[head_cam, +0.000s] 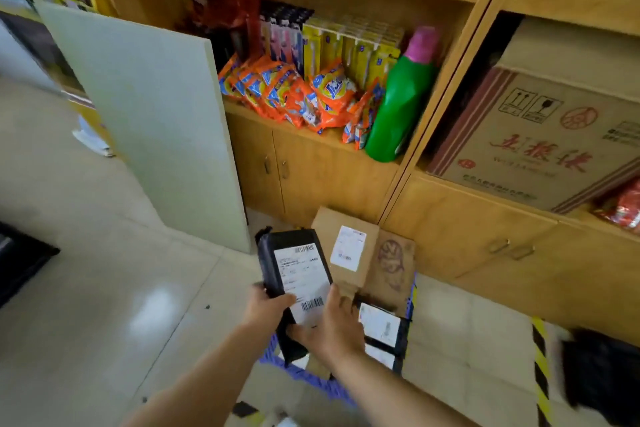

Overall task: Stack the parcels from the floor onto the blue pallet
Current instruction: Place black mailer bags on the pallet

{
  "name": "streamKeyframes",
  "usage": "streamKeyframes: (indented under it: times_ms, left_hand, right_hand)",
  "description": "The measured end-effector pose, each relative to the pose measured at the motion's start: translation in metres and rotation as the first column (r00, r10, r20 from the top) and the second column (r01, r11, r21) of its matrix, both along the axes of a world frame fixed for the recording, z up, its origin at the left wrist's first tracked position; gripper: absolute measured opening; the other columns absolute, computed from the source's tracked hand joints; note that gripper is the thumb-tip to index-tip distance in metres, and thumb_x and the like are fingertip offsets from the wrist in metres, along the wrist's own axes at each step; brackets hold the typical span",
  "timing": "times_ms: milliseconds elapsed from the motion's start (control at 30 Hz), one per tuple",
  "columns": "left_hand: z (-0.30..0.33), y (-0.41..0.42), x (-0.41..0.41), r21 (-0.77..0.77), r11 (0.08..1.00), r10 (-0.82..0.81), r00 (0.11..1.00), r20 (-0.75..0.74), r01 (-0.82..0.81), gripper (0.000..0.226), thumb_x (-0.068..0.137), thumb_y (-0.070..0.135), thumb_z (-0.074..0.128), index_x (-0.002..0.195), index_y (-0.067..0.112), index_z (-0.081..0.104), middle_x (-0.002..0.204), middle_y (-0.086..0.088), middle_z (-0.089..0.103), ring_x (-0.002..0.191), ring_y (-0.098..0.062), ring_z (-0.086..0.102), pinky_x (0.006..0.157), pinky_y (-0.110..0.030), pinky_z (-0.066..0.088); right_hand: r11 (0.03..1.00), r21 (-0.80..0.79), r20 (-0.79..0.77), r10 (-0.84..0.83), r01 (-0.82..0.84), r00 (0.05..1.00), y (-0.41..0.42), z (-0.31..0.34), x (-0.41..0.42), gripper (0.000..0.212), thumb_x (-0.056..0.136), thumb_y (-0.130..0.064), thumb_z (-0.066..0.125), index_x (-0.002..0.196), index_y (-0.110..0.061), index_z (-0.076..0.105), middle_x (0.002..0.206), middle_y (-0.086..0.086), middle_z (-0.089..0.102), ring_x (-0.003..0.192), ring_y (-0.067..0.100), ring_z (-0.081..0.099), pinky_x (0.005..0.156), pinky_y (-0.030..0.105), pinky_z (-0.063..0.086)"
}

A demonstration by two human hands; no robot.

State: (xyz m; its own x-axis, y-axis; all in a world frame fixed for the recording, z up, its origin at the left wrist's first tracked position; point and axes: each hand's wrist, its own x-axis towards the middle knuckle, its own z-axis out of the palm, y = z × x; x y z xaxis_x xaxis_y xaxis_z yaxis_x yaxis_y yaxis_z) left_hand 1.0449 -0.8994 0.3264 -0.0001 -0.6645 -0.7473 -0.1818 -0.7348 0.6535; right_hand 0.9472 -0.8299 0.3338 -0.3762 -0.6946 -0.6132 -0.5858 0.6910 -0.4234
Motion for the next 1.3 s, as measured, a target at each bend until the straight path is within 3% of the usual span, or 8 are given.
streamKeyframes:
  times_ms: [200, 367, 433, 600, 800, 1100, 1233, 1300]
  left_hand:
    - [-0.076, 0.007, 0.0, 0.177, 0.984, 0.016, 0.999, 0.041, -0.023, 0.026, 0.081, -0.01, 0.063, 0.094, 0.005, 0.046, 0.085, -0.013, 0.057, 0.069, -0.023, 0.055, 0.06, -0.033, 0.046]
    - [-0.161, 0.002, -0.014, 0.301, 0.952, 0.049, 0.998, 0.047, -0.061, 0.036, 0.083, -0.002, 0.063, 0.113, 0.009, 0.047, 0.106, -0.017, 0.062, 0.085, -0.031, 0.06, 0.066, -0.038, 0.051]
    - [-0.199, -0.002, -0.023, 0.324, 0.946, 0.019, 0.999, 0.027, -0.027, 0.036, 0.085, -0.003, 0.061, 0.115, 0.008, 0.046, 0.112, -0.016, 0.059, 0.096, -0.033, 0.059, 0.079, -0.047, 0.052]
    - [-0.301, -0.015, -0.043, 0.273, 0.945, -0.196, 0.98, 0.043, 0.178, 0.034, 0.085, -0.012, 0.054, 0.106, 0.013, 0.048, 0.108, -0.012, 0.058, 0.11, -0.037, 0.056, 0.089, -0.045, 0.048]
    - [-0.42, -0.03, -0.057, 0.258, 0.811, -0.554, 0.831, 0.049, 0.525, 0.044, 0.083, -0.007, 0.055, 0.124, 0.009, 0.054, 0.106, -0.013, 0.066, 0.094, -0.031, 0.064, 0.088, -0.046, 0.053]
    - [-0.491, -0.032, -0.088, 0.071, 0.82, -0.573, 0.812, 0.11, 0.568, 0.046, 0.094, -0.001, 0.045, 0.136, 0.019, 0.043, 0.109, -0.002, 0.053, 0.072, 0.0, 0.051, 0.051, -0.009, 0.041]
    - [-0.509, -0.028, -0.084, 0.011, 0.757, -0.637, 0.734, 0.235, 0.653, 0.046, 0.097, 0.007, 0.042, 0.139, 0.023, 0.038, 0.119, 0.0, 0.054, 0.075, 0.0, 0.053, 0.051, -0.007, 0.043]
    - [-0.513, -0.025, -0.082, 0.009, 0.714, -0.667, 0.676, 0.313, 0.7, 0.059, 0.097, 0.012, 0.043, 0.149, 0.028, 0.019, 0.13, -0.006, 0.05, 0.082, -0.008, 0.06, 0.058, -0.016, 0.05]
  right_hand:
    - [0.981, 0.193, -0.079, 0.027, -0.012, 0.996, 0.002, -0.065, 0.003, 0.123, 0.061, -0.075, 0.059, 0.151, -0.016, -0.002, 0.148, 0.005, 0.026, 0.135, 0.028, 0.027, 0.105, 0.043, 0.031]
    - [0.934, 0.355, -0.091, 0.062, -0.025, 0.994, -0.009, -0.139, -0.013, 0.126, 0.059, -0.078, 0.057, 0.151, -0.016, -0.004, 0.149, 0.007, 0.021, 0.137, 0.03, 0.022, 0.106, 0.046, 0.029]
    - [0.926, 0.378, -0.082, 0.033, 0.001, 0.996, -0.011, -0.177, -0.019, 0.128, 0.057, -0.077, 0.059, 0.15, -0.017, -0.004, 0.148, 0.007, 0.023, 0.136, 0.03, 0.023, 0.106, 0.047, 0.03]
    - [0.9, 0.428, 0.01, -0.097, 0.084, 0.995, -0.005, -0.281, -0.027, 0.124, 0.059, -0.073, 0.061, 0.149, -0.022, -0.006, 0.145, 0.005, 0.026, 0.133, 0.027, 0.028, 0.107, 0.042, 0.032]
    - [0.93, 0.302, 0.194, -0.273, 0.207, 0.942, 0.014, -0.396, -0.037, 0.101, 0.073, -0.042, 0.066, 0.149, -0.036, -0.001, 0.147, 0.002, 0.02, 0.131, 0.023, 0.028, 0.11, 0.038, 0.032]
    - [0.978, 0.07, 0.199, -0.207, 0.197, 0.958, 0.036, -0.498, -0.052, 0.093, 0.084, -0.014, 0.059, 0.146, -0.05, -0.001, 0.155, -0.016, -0.019, 0.146, 0.016, 0.003, 0.117, 0.032, 0.025]
    - [0.98, -0.033, 0.184, -0.189, 0.198, 0.965, 0.04, -0.513, -0.05, 0.092, 0.087, -0.015, 0.057, 0.141, -0.053, -0.007, 0.148, -0.026, -0.021, 0.144, 0.006, -0.007, 0.118, 0.025, 0.015]
    - [0.984, -0.049, 0.168, -0.158, 0.169, 0.973, 0.043, -0.515, -0.054, 0.092, 0.088, -0.02, 0.057, 0.137, -0.053, -0.014, 0.143, -0.028, -0.022, 0.14, 0.0, -0.009, 0.118, 0.024, 0.014]
